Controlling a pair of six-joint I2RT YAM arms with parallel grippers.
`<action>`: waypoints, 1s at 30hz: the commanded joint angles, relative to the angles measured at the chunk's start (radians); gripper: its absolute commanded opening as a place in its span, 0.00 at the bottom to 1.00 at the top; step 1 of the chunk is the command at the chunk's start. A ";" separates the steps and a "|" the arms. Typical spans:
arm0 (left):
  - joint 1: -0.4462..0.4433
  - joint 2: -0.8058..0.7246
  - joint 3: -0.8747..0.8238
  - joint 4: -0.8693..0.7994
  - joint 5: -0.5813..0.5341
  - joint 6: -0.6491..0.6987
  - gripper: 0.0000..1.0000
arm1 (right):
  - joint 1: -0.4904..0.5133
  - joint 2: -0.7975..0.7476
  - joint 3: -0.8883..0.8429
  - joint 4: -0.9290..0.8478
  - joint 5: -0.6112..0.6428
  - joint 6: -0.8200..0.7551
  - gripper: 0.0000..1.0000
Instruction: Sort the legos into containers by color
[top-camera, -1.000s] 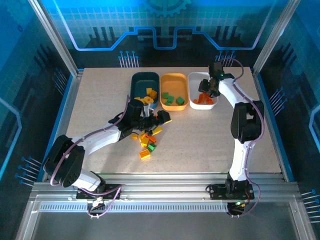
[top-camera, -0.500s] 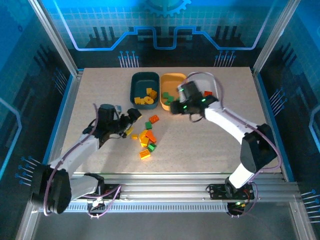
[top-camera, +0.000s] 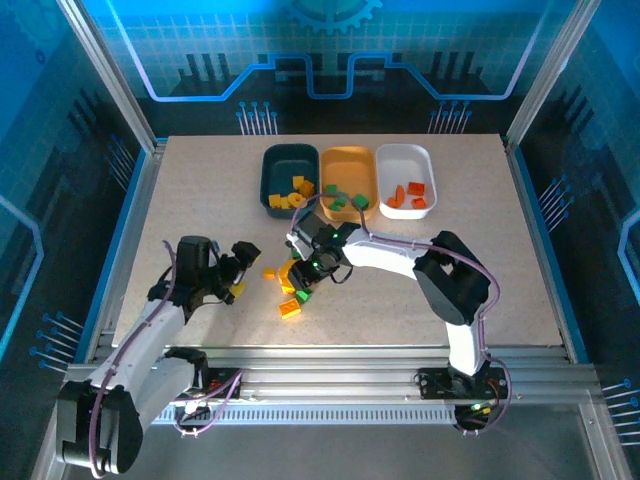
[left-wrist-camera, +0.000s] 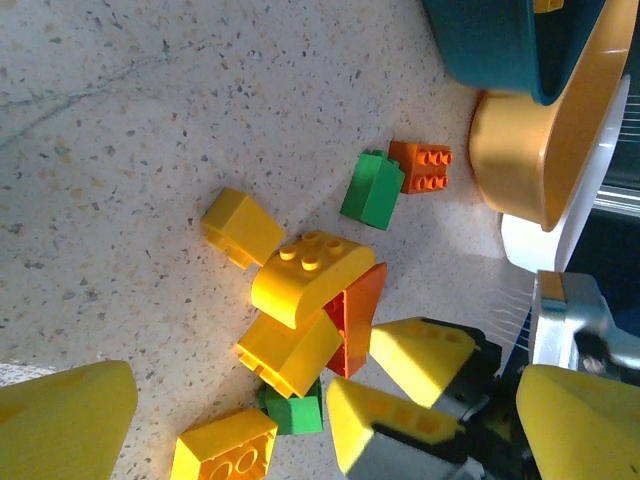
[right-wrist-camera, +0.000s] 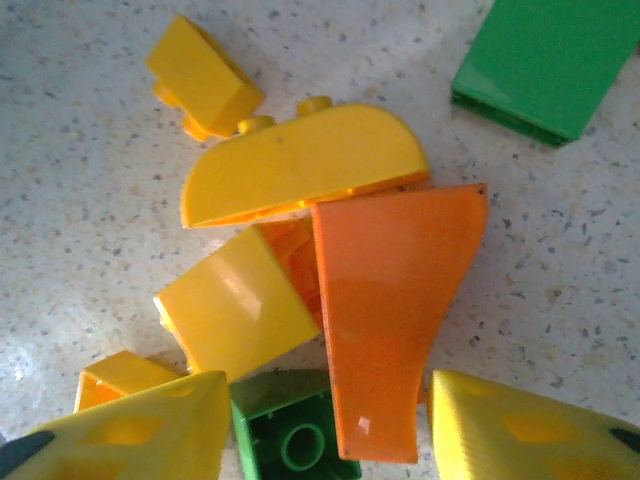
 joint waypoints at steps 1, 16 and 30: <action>0.010 -0.018 -0.020 -0.030 0.012 -0.012 0.99 | -0.008 0.021 0.039 -0.017 0.003 0.000 0.51; 0.011 0.002 -0.002 0.005 0.025 -0.019 0.99 | -0.011 -0.027 -0.033 -0.079 0.158 -0.011 0.32; 0.010 0.066 -0.002 0.071 0.046 -0.026 0.99 | -0.080 -0.157 -0.165 -0.025 0.172 0.038 0.26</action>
